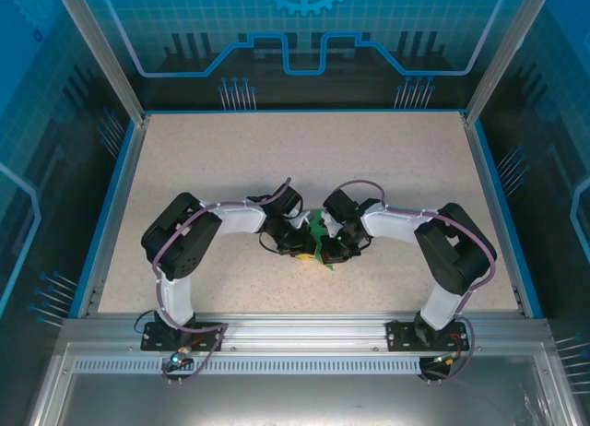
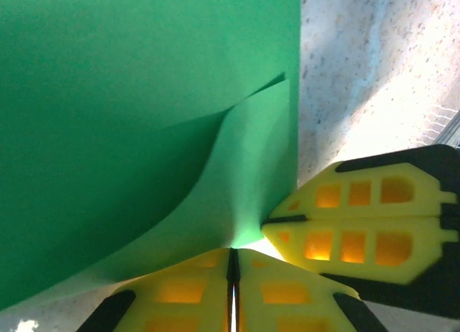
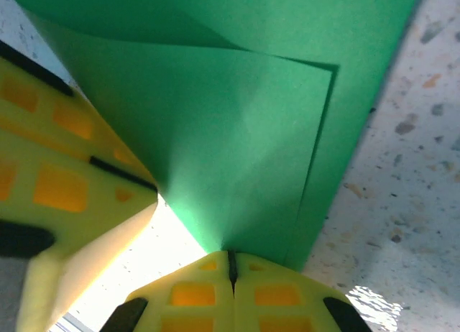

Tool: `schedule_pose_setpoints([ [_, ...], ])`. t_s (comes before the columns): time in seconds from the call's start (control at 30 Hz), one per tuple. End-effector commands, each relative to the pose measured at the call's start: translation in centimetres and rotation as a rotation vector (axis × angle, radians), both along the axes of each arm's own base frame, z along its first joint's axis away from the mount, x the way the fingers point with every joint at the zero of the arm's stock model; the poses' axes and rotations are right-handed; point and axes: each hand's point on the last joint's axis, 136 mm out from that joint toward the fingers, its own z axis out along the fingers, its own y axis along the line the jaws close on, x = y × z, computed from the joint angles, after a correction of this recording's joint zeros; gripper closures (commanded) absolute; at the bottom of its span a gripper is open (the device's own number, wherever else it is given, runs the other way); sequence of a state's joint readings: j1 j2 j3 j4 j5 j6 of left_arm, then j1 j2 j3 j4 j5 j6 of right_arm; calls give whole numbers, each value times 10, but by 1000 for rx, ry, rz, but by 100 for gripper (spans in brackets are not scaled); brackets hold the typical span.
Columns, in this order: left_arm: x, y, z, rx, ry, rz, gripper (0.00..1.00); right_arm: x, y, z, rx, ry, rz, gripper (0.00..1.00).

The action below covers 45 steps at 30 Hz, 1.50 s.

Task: Fold a paper plane with a square sheet of paper (fold left side to right side)
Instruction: Third fold the triangle at the center of the table.

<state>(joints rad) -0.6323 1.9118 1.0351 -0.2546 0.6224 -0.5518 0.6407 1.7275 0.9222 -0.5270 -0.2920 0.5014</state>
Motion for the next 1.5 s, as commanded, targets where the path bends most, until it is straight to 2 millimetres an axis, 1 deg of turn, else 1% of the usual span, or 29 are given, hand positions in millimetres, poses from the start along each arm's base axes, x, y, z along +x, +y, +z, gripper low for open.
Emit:
schedule_pose_setpoints([
  [0.0,0,-7,-2,-17,14,-9,89,-18,-29,-31,-147,76,-15,100],
  [0.1,2,-4,-7,9,7,-9,89,-18,-30,-31,-152,75,-14,100],
  [0.23,4,5,-18,84,-2,3,91,-19,-33,-31,-170,78,-12,100],
  [0.43,9,25,-27,189,-32,10,92,-21,-37,-32,-185,82,-8,100],
  [0.53,12,37,-30,211,-28,29,92,-22,-38,-32,-188,85,-9,100],
  [0.9,34,92,-27,286,-52,82,93,-22,-39,-30,-190,82,-8,100],
  [0.97,38,100,-24,290,-57,93,93,-22,-39,-30,-189,81,-9,100],
  [1.03,41,104,-18,289,-70,98,93,-22,-39,-30,-191,83,-9,100],
  [1.13,44,102,-5,265,-95,101,92,-22,-39,-29,-186,84,-11,100],
  [1.27,44,88,23,177,-136,106,91,-20,-37,-29,-177,78,-17,100],
  [1.3,42,83,30,154,-149,102,91,-20,-36,-28,-172,77,-19,100],
  [1.37,36,66,43,94,-160,77,91,-18,-33,-28,-157,75,-26,100],
  [1.47,26,40,49,34,-154,31,90,-16,-29,-27,-137,74,-37,100],
])
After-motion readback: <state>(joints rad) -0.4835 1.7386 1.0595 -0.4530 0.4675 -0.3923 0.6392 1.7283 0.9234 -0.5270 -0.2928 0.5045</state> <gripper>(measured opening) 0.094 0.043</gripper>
